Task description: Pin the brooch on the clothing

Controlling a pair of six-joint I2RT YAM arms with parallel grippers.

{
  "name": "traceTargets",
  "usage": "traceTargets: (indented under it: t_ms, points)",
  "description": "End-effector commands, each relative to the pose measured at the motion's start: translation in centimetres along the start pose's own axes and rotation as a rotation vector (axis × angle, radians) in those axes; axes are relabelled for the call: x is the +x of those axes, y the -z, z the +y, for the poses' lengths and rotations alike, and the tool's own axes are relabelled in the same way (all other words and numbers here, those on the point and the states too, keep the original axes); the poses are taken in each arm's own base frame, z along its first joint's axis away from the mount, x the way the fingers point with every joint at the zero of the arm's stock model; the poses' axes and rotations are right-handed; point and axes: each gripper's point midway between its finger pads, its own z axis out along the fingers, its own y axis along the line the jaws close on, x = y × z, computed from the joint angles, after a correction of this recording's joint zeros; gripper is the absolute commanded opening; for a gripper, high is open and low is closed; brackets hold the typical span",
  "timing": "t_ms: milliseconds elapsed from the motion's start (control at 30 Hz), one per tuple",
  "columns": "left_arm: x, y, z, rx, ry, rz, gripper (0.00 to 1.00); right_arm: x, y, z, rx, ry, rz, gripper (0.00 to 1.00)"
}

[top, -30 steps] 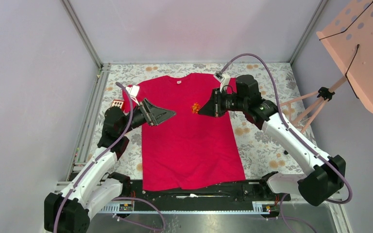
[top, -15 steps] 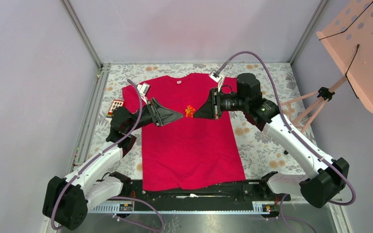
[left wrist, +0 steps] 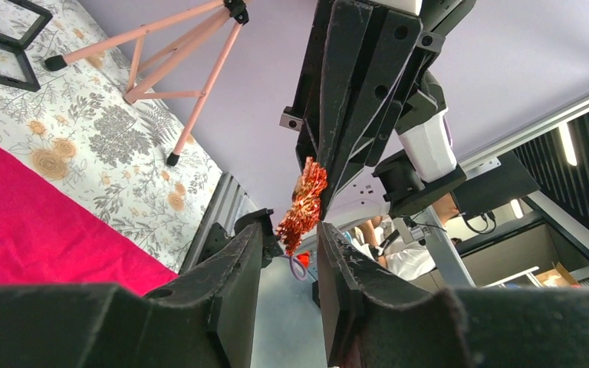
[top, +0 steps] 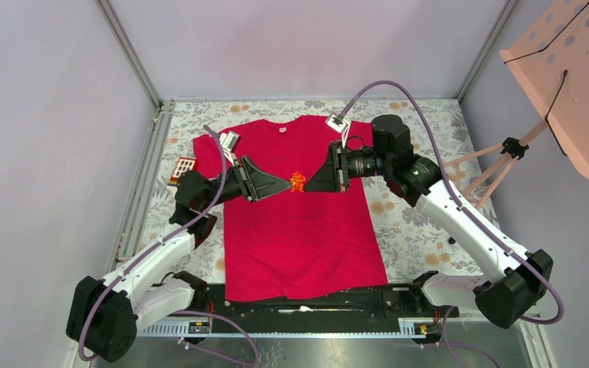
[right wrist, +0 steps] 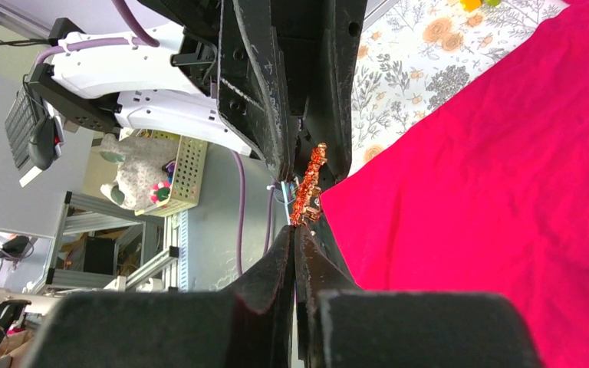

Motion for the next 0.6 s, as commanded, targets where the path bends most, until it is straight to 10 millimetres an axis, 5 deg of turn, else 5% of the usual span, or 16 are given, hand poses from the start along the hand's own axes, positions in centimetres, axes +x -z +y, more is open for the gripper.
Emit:
traceTargets:
  t_ms: [0, 133, 433, 500, 567]
  points:
    - [-0.7, -0.2, -2.8, 0.098, -0.082, -0.017, 0.33, -0.9, 0.5, 2.7, -0.061, 0.068, -0.003, 0.00]
    - [-0.8, -0.2, -2.9, 0.101, -0.080, -0.024, 0.30, -0.8, 0.4, 2.7, -0.063, 0.066, 0.001, 0.00]
    - [-0.6, 0.0, -2.9, 0.105, -0.089, -0.027, 0.00, -0.4, 0.3, 2.3, -0.041, 0.061, 0.009, 0.00]
    - [-0.5, 0.1, -3.1, 0.110, -0.111, -0.028, 0.00, -0.6, 0.2, 1.8, -0.010, 0.052, 0.000, 0.00]
    - [-0.3, 0.3, -3.0, 0.095, -0.141, -0.025, 0.00, -0.6, 0.2, 1.2, 0.029, 0.038, -0.013, 0.18]
